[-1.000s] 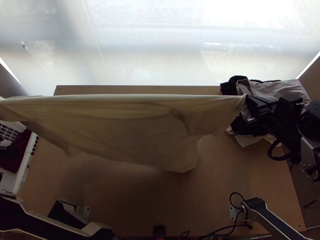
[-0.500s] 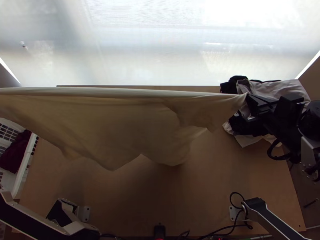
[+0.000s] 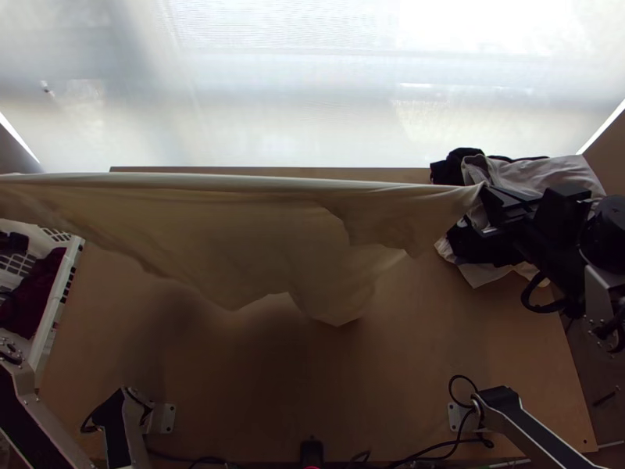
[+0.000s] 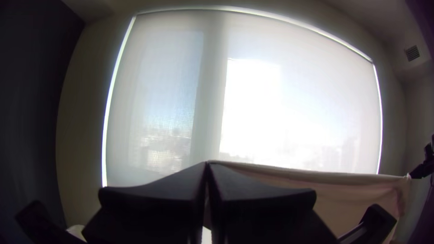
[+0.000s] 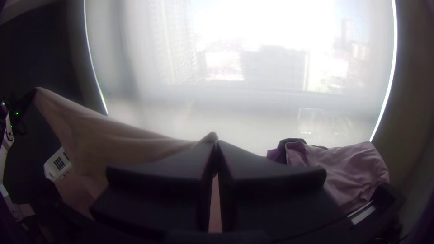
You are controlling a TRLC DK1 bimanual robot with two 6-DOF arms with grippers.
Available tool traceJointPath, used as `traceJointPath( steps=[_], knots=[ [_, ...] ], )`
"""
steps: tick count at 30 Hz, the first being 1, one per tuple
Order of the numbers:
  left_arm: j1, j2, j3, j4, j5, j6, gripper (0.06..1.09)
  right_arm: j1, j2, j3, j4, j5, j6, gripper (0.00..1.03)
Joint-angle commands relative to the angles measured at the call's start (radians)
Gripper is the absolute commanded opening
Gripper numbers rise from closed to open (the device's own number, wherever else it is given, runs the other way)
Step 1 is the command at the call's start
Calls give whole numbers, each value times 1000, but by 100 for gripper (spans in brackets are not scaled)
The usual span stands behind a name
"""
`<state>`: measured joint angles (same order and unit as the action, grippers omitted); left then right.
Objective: Fold the t-shirt
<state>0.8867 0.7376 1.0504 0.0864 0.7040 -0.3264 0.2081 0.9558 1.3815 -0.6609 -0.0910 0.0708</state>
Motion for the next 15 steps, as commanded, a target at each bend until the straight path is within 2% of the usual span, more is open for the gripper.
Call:
traceJointPath(
  steps=[1, 3, 7, 15],
  knots=[
    [-318, 6, -9, -63, -273, 104, 15, -1, 0, 8, 0, -1, 1, 3],
    [-436, 17, 13, -108, -363, 147, 15, -1, 0, 10, -3, -1, 3, 3],
    [-604, 17, 8, -125, -488, 197, 15, -1, -8, 11, -9, -1, 3, 3],
    [-617, -64, 74, -274, -503, 199, 15, 14, -66, 28, -66, -3, 3, 3]
  ],
)
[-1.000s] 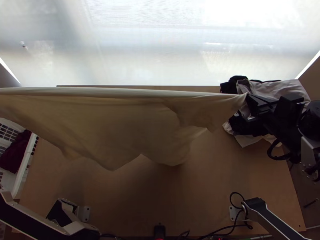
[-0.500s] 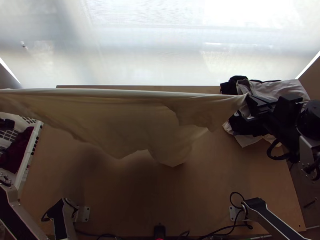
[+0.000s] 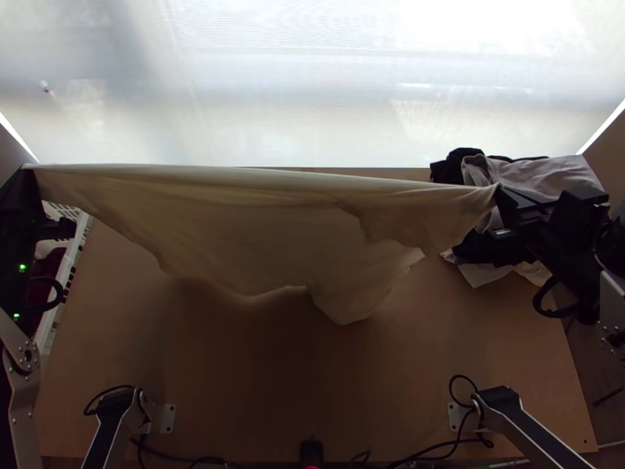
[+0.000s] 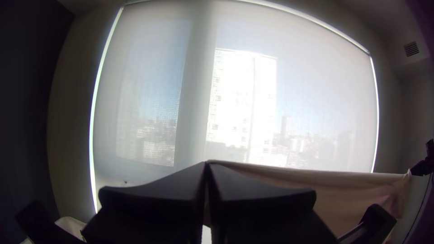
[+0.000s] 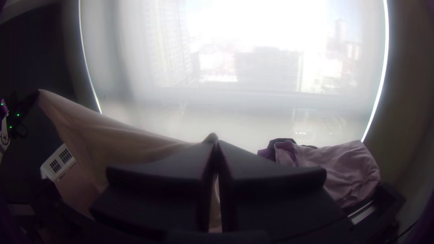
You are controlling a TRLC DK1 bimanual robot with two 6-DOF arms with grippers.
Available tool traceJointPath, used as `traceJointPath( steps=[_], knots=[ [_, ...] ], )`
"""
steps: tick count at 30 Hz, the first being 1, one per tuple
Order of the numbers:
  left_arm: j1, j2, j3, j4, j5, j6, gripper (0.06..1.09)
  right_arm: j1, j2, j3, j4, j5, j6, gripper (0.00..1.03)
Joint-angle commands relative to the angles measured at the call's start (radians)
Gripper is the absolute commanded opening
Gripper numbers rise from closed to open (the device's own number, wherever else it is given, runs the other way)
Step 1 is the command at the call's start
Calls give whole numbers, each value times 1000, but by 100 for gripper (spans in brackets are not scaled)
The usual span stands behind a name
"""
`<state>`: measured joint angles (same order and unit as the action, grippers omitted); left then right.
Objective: Fold the t-shirt
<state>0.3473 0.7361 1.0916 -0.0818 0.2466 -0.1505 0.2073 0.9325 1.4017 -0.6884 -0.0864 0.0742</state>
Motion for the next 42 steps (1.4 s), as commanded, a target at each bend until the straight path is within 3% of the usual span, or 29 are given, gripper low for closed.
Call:
traceJointPath(
  steps=[1, 13, 23, 30, 42],
  knots=[
    [-77, -80, 28, -130, -43, 23, 14, 21, -58, 3, -49, -7, -1, 3],
    [-97, -205, -48, -214, -20, -57, 14, -19, -199, -55, -142, -7, 29, 3],
    [-83, -267, 11, -276, -20, -57, 15, -68, -222, 97, -246, -19, 29, 3],
    [-83, -296, 1, -314, 2, -70, 15, -164, -239, 128, -336, -200, 110, 3],
    [-85, -391, -107, -391, 158, -153, 15, -178, -296, -83, -339, -429, 211, 3]
  ],
)
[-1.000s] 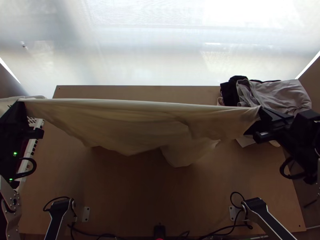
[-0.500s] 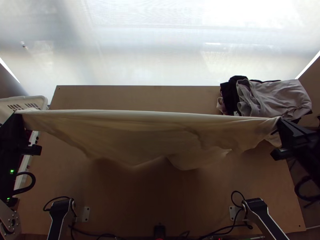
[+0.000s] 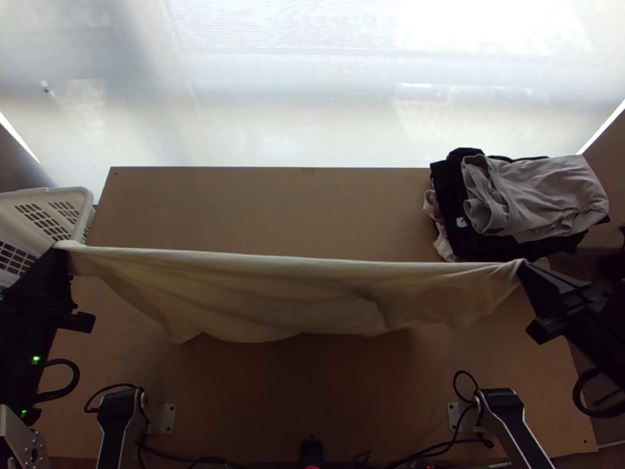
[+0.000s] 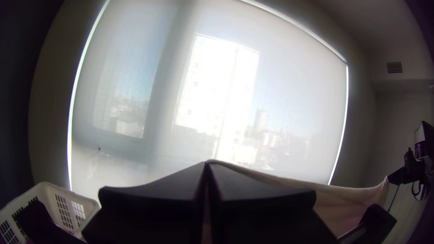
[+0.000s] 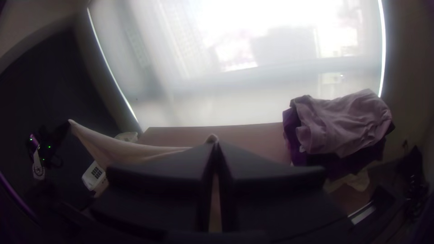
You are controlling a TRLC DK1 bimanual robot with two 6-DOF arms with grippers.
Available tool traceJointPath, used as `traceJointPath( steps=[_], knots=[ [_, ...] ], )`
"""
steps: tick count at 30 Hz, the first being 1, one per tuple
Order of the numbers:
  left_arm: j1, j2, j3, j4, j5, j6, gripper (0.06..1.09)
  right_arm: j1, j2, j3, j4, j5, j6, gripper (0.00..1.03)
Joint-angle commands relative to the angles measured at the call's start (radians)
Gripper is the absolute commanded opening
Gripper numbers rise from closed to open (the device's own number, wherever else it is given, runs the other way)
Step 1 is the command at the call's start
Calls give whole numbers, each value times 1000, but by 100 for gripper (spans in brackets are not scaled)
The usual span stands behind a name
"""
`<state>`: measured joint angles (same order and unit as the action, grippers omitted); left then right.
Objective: Fold the t-shirt
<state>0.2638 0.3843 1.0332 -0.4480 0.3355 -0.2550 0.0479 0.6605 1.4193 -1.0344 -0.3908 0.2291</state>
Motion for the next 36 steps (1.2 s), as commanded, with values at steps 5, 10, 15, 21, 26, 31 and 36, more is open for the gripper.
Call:
traceJointPath(
  steps=[5, 10, 15, 21, 26, 31, 36],
  knots=[
    [-1, -36, -97, 11, 86, -92, 15, -19, -9, -137, 31, -158, 73, 3],
    [-3, -47, -113, 2, 126, -102, 14, 9, -10, -160, 20, -175, 76, 3],
    [-3, -39, -173, 42, 125, -93, 15, 23, 17, -211, 77, -172, 75, 3],
    [-29, 146, -314, 259, 71, -67, 15, 61, 229, -201, 214, -123, 38, 3],
    [-218, 501, -176, 379, -55, 43, 14, 182, 459, -120, 284, 0, -54, 3],
    [-268, 783, 88, 382, -79, 100, 14, 196, 636, 53, 327, 89, -102, 3],
    [-271, 998, 297, 354, -105, 155, 14, 161, 815, 199, 361, 136, -151, 3]
  ],
)
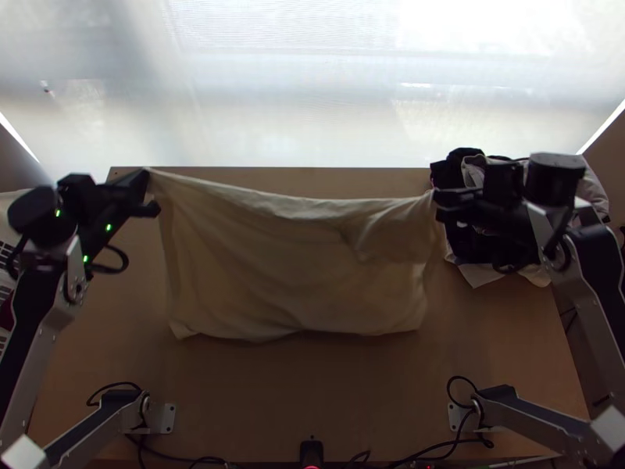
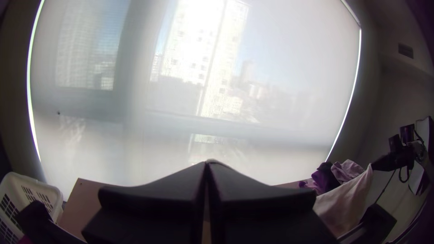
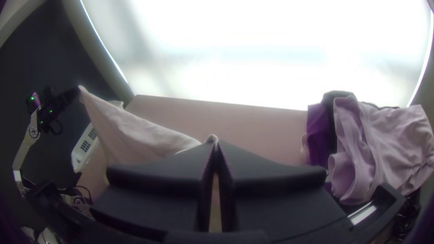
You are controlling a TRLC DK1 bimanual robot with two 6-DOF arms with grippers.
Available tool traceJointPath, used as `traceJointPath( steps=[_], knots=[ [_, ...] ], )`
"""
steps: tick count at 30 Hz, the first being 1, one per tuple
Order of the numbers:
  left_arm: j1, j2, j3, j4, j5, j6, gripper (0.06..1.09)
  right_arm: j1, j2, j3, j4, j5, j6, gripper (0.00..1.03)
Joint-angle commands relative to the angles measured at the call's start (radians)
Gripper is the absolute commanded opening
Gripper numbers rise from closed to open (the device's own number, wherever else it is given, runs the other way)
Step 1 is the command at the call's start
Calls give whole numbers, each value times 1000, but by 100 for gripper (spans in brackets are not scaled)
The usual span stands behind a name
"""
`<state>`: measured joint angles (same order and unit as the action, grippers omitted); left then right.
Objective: Fold the t-shirt
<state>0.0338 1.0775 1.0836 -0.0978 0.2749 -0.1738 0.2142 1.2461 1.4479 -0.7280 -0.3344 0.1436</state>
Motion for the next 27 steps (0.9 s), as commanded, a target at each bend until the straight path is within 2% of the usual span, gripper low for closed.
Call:
traceJointPath(
  steps=[1, 4, 7, 13, 23, 27],
  knots=[
    [-54, 340, 268, 3, -63, 92, 14, -6, 266, 180, 65, 95, -81, 3],
    [-92, 450, 309, 24, -141, 178, 14, -15, 365, 192, 124, 138, -114, 3],
    [-89, 553, 378, 50, -180, 184, 14, -22, 450, 201, 210, 227, -167, 3],
    [-71, 682, 495, 50, -233, 191, 14, -58, 566, 220, 355, 334, -190, 3],
    [-68, 825, 585, 56, -255, 186, 14, -36, 776, 407, 345, 373, -249, 3],
    [-81, 898, 595, 56, -255, 197, 14, -10, 882, 508, 286, 373, -265, 3]
  ],
)
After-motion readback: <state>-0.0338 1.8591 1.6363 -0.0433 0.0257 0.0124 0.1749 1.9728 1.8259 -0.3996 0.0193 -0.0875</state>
